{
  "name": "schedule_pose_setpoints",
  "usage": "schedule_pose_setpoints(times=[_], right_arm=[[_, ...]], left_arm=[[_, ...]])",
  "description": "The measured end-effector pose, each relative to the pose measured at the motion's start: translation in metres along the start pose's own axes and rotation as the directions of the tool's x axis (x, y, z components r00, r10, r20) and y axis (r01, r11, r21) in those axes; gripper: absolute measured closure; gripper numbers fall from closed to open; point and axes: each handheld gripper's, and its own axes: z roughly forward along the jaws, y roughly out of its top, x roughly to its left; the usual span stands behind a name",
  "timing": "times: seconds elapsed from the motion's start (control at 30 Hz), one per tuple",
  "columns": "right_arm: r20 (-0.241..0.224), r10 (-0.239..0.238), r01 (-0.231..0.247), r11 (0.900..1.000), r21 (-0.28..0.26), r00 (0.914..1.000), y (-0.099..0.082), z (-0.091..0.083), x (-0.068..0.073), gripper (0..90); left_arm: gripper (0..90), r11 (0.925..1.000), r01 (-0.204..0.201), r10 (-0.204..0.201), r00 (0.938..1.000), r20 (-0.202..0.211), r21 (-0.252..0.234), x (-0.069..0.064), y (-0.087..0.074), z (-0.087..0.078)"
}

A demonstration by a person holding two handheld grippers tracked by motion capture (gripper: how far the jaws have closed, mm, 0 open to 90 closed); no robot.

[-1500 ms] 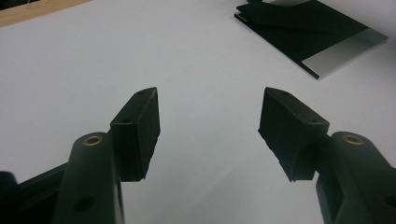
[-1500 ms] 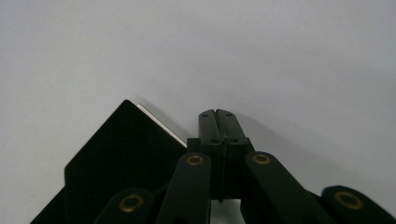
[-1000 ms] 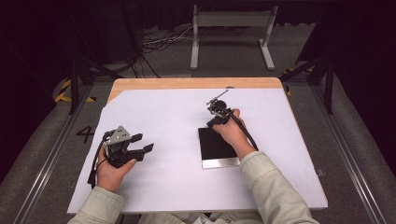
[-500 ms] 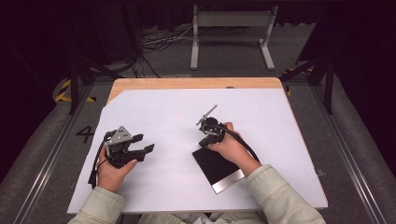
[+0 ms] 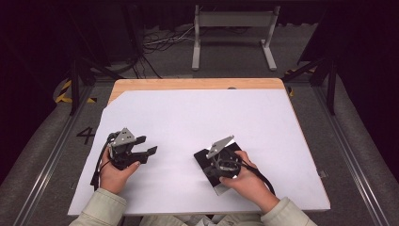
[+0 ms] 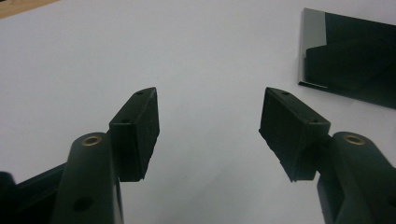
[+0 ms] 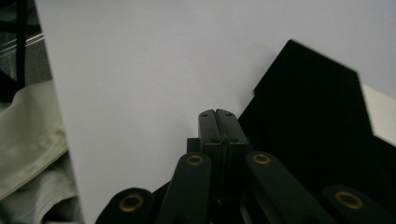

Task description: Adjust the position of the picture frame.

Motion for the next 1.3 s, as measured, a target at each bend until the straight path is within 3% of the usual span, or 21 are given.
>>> schedule_pose_setpoints(times=[0.03,0.1,0.33,0.4,0.53,0.67,0.77,0.87,0.9,0.93,1.07,1.2,1.3], right_arm=[[0.0,0.0,0.0,1.0,0.0,1.0,0.0,0.0,0.0,90.0],[-0.017,-0.006,0.006,0.9999,0.009,0.9998,-0.011,-0.004,0.013,90.0],[-0.027,-0.05,0.052,0.9952,0.083,0.9984,-0.024,0.008,0.034,90.0],[0.009,-0.071,0.07,0.9901,0.122,0.9974,-0.027,0.011,0.038,90.0],[0.049,-0.092,0.085,0.9868,0.138,0.9945,-0.029,0.009,0.043,90.0],[0.119,-0.109,0.089,0.9831,0.16,0.9868,-0.033,0.006,0.045,90.0],[0.171,-0.087,0.058,0.9844,0.166,0.9814,-0.041,-0.002,0.037,90.0],[0.219,-0.038,0.002,0.9867,0.162,0.9751,-0.052,-0.013,0.019,90.0],[0.219,-0.038,0.002,0.9867,0.162,0.9751,-0.052,-0.013,0.019,90.0],[0.255,0.004,-0.045,0.9869,0.155,0.9669,-0.059,-0.021,0.005,90.0],[0.267,0.056,-0.094,0.9866,0.133,0.9621,-0.065,-0.027,-0.013,90.0],[0.301,0.084,-0.127,0.9836,0.128,0.95,-0.065,-0.03,-0.031,90.0],[0.341,0.092,-0.141,0.9827,0.121,0.9356,-0.062,-0.03,-0.048,90.0]], left_arm=[[38.0,1.0,0.0,0.0,1.0,0.0,0.0,0.0,0.0,0.0],[37.9,1.0,0.005,-0.005,1.0,0.004,0.005,-0.001,0.0,0.002],[37.7,1.0,0.002,-0.002,1.0,0.003,0.008,-0.001,0.0,0.002],[37.7,1.0,0.007,-0.007,1.0,0.003,0.007,0.0,-0.001,0.002],[37.6,0.9999,0.013,-0.013,0.9999,0.002,0.008,-0.001,-0.001,0.002],[37.6,0.9999,0.011,-0.011,0.9999,0.002,0.004,-0.001,-0.002,0.001],[37.6,0.9998,0.017,-0.017,0.9999,0.002,0.007,0.0,-0.002,0.0],[37.6,1.0,0.005,-0.005,1.0,-0.002,0.007,0.0,-0.002,0.001],[37.6,1.0,0.005,-0.005,1.0,-0.002,0.007,0.0,-0.002,0.001],[37.6,0.9999,0.006,-0.006,1.0,0.001,0.011,-0.001,-0.002,0.002],[37.5,0.9999,0.006,-0.006,1.0,0.002,0.01,-0.002,-0.001,0.003],[37.5,0.9999,0.005,-0.005,1.0,0.004,0.015,-0.002,-0.001,0.004],[37.5,0.9999,0.007,-0.007,1.0,0.005,0.011,-0.002,-0.001,0.003]])
